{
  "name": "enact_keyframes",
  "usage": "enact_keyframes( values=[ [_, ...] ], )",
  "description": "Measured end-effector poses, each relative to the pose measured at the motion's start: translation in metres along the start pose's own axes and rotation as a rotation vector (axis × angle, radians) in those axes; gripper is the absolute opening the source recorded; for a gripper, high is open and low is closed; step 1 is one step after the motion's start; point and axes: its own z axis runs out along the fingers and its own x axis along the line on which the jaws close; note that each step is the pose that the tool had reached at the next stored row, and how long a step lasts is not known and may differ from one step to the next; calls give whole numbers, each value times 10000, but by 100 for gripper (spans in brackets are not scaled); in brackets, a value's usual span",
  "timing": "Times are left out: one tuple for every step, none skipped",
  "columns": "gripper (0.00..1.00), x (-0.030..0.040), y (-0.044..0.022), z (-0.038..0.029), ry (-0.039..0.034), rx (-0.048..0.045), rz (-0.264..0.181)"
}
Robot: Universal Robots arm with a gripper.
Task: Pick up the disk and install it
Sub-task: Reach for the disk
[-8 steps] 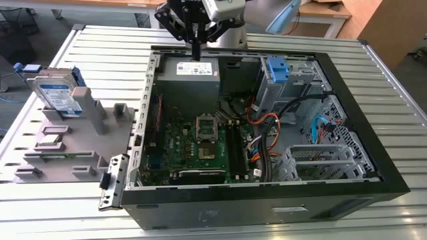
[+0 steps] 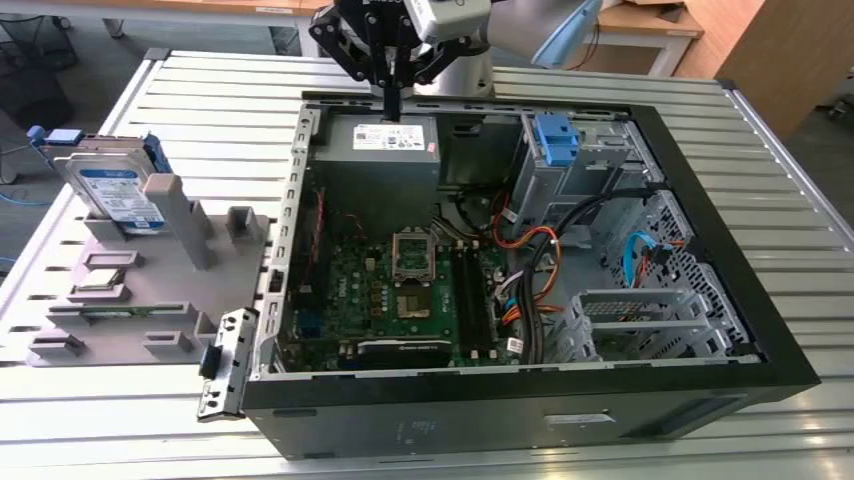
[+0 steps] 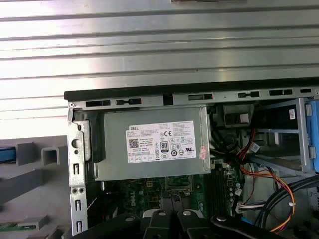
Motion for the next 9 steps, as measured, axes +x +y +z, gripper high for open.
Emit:
enact_keyframes(
  values=[
    [11,0,0,0,0,-2,0],
    [11,0,0,0,0,-4,0],
    [11,1,0,0,1,-4,0],
    [11,4,0,0,1,-5,1],
    [11,9,-1,0,0,-7,2],
    [11,18,-2,0,0,-9,2],
    [11,30,-3,-1,0,-11,0],
    [11,42,-3,-1,1,-11,1],
    [11,53,-4,-1,1,-13,0]
  ],
)
